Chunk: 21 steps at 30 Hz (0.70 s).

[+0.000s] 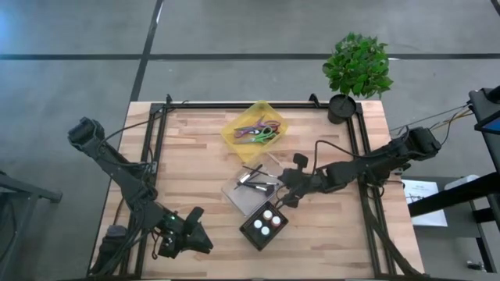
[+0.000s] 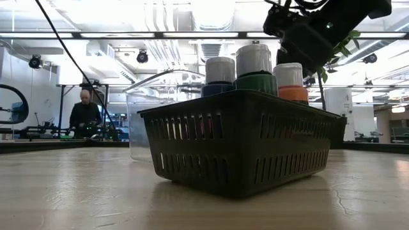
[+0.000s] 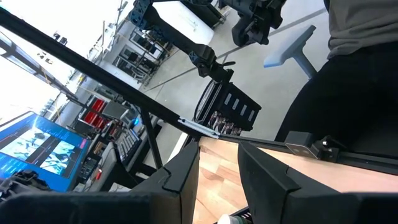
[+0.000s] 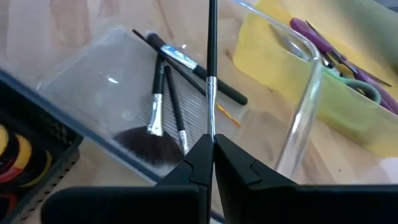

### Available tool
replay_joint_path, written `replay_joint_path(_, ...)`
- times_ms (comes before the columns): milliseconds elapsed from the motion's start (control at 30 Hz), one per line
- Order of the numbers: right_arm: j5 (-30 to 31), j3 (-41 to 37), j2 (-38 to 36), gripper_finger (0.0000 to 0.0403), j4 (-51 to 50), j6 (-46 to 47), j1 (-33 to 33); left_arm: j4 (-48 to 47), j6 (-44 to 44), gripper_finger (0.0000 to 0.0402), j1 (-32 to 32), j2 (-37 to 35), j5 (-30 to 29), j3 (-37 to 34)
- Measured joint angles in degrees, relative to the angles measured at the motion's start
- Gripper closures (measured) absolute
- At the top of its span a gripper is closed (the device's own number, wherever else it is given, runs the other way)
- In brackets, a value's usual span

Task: Pick & Place Paint Supplies
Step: Put the eyeshadow brush into the transparent bin

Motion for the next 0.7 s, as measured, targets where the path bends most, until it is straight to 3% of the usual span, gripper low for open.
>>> replay_joint_path(467,0.3,0.0,0.0,0.0393,0.9,0.2,-1.2,0.0,0.0,0.0283,0.0,0.0,0.0,0.0)
replay_joint_path(700,0.3,0.0,0.0,0.0393,1.0,-4.5,-1.1,0.0,0.0,0.0283,0.0,0.0,0.0,0.0)
